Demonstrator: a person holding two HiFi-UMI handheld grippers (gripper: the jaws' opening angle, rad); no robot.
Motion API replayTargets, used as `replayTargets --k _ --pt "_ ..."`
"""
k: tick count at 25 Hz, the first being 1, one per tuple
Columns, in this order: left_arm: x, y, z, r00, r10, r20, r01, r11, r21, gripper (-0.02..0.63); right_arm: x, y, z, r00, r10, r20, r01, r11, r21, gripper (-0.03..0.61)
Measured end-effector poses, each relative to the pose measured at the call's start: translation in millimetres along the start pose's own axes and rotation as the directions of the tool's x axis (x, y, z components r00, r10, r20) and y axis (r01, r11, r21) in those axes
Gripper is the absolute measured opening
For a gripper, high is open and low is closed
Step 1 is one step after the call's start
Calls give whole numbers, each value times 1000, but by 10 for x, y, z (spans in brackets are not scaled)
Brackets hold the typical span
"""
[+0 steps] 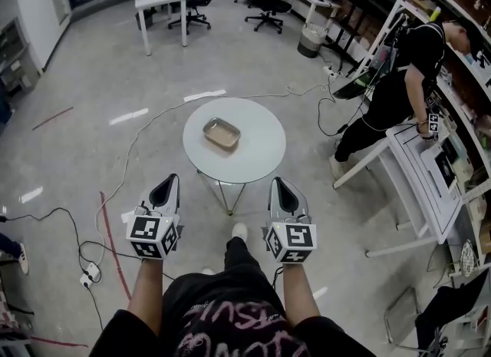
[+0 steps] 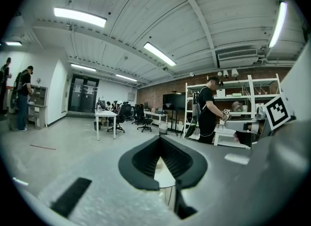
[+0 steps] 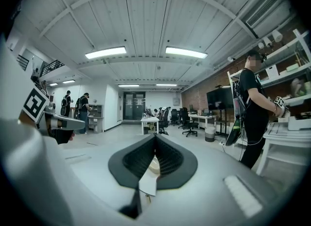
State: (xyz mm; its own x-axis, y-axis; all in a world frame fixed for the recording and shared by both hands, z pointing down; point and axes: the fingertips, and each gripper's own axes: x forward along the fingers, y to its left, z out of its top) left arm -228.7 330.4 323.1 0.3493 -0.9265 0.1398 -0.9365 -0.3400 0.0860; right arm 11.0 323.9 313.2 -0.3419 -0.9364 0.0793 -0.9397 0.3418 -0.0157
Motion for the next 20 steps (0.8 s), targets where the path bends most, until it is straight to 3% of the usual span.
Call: replayTargets --k 20 --pt "403 156 -95 999 -9 -39 10 1000 17 -3 435 -100 -160 1000 12 -27 -11 1000 14 0"
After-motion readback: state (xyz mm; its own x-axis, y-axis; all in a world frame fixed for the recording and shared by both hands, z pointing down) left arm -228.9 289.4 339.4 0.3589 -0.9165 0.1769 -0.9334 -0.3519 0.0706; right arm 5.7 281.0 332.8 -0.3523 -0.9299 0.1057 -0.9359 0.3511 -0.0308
